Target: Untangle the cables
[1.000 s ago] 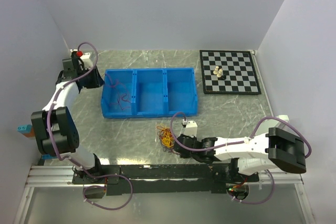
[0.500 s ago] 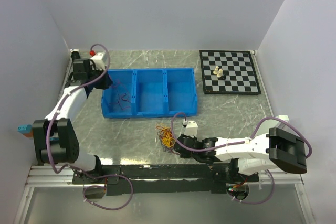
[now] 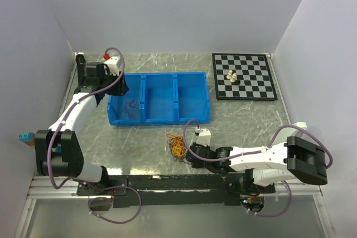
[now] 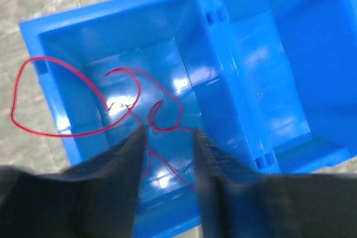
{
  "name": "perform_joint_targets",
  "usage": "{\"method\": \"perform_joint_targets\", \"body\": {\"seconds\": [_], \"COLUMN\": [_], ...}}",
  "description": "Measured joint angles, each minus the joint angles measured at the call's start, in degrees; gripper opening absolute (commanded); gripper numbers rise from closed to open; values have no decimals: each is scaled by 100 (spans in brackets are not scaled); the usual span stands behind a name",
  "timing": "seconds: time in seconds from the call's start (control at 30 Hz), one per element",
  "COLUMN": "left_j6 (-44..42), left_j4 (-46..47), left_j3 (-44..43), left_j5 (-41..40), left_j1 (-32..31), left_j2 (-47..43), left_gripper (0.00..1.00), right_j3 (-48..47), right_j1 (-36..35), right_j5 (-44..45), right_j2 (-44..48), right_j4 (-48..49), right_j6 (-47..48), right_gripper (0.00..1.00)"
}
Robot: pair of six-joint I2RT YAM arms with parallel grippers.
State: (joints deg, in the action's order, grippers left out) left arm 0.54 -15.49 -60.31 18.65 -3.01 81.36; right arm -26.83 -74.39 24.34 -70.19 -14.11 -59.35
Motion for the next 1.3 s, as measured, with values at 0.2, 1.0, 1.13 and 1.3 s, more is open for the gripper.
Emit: {"method": "perform_joint_targets", "body": {"seconds": [0.2, 1.0, 1.13, 1.3], "left_j6": [-872, -2817, -2806, -2774], "left_j4": [-691, -1300, -1174, -1134], "left_j3": [39, 800, 798, 796], "left_j5": [232, 1403, 1408, 1440], "left_j1": [-1003, -3847, -3862, -3899], "left_j2": [-76, -407, -334, -304], "left_gripper": [73, 67, 45, 13], "right_j3": [15, 15, 15, 15], "right_j1": [-2, -9, -11, -9], "right_j5": [0, 4, 4, 4], "right_j2": [0, 11, 11, 11], "right_j4": [35, 13, 11, 9], "right_j6": [0, 0, 0, 0], "right_gripper": [0, 0, 0, 0]}}
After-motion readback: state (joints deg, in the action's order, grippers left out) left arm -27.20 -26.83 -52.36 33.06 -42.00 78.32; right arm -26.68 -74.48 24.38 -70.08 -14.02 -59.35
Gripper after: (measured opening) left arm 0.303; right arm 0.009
